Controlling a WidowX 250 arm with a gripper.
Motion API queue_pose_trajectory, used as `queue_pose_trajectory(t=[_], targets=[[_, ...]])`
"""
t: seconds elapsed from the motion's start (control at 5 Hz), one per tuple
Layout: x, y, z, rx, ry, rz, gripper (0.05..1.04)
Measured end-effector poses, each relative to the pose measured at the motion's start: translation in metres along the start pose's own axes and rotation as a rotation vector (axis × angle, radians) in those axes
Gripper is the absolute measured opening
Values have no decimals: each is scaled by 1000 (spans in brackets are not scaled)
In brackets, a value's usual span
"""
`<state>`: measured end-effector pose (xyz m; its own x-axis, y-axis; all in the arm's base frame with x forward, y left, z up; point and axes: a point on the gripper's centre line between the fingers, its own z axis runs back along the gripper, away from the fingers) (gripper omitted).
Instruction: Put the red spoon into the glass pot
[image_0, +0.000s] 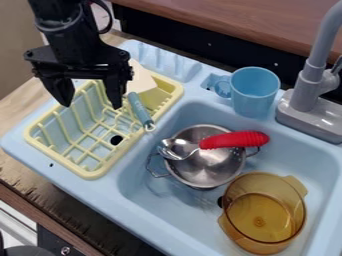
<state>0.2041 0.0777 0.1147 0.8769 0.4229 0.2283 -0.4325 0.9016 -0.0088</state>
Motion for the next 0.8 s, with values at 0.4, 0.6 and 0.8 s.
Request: queue_pose_trajectory(t=[0.4,0.6,0.8], targets=[[-6,-5,-5,10,32,-6,998],[-14,-16,-6,4,59,-11,998],[-22,-32,0,-15,59,16,998]])
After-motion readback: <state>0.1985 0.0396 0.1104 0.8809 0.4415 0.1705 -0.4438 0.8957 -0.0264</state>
